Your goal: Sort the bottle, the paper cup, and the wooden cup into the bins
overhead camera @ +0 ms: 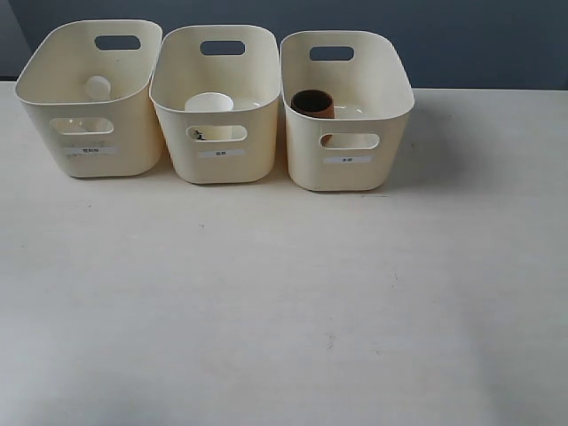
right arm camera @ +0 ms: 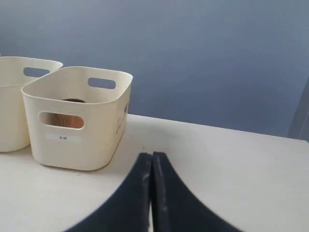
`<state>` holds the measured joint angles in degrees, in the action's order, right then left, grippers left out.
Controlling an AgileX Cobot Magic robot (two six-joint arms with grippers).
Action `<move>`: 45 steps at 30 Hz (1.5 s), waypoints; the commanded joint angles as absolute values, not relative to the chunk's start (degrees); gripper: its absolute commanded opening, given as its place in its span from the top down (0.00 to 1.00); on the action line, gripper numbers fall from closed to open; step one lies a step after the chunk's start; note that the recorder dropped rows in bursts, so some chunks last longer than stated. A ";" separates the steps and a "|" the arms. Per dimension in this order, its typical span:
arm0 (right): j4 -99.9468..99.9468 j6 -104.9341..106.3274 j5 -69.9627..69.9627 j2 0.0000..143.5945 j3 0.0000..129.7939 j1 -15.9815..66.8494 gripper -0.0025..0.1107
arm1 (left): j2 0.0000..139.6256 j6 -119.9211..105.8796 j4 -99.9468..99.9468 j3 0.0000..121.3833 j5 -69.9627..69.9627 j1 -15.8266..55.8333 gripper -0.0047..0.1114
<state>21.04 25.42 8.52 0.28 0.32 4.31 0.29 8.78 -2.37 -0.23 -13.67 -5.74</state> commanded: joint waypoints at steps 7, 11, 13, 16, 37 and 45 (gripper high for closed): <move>21.54 26.97 6.91 0.00 0.00 3.43 0.98 | 0.00 8.87 -2.54 0.00 -13.24 -5.54 0.96; 21.29 26.82 6.90 0.00 0.00 3.43 0.98 | 0.00 8.87 -2.54 0.00 -13.24 -5.54 0.96; 12.07 18.21 7.02 0.00 0.00 3.43 0.98 | 0.00 8.87 -2.54 0.00 -13.24 -5.54 0.96; 2.45 5.97 6.68 0.00 0.00 3.43 0.98 | 0.00 8.87 -2.54 0.00 -13.24 -5.54 0.96; 3.16 5.97 7.11 0.00 0.00 3.43 0.98 | 0.00 8.87 -2.54 0.00 -13.24 -5.54 0.96; 3.16 5.97 7.11 0.00 0.00 3.43 0.98 | 0.00 8.87 -2.54 0.00 -13.24 -5.54 0.96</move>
<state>3.22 6.21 7.45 0.28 0.23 3.64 0.29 8.78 -2.37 -0.23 -13.67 -5.74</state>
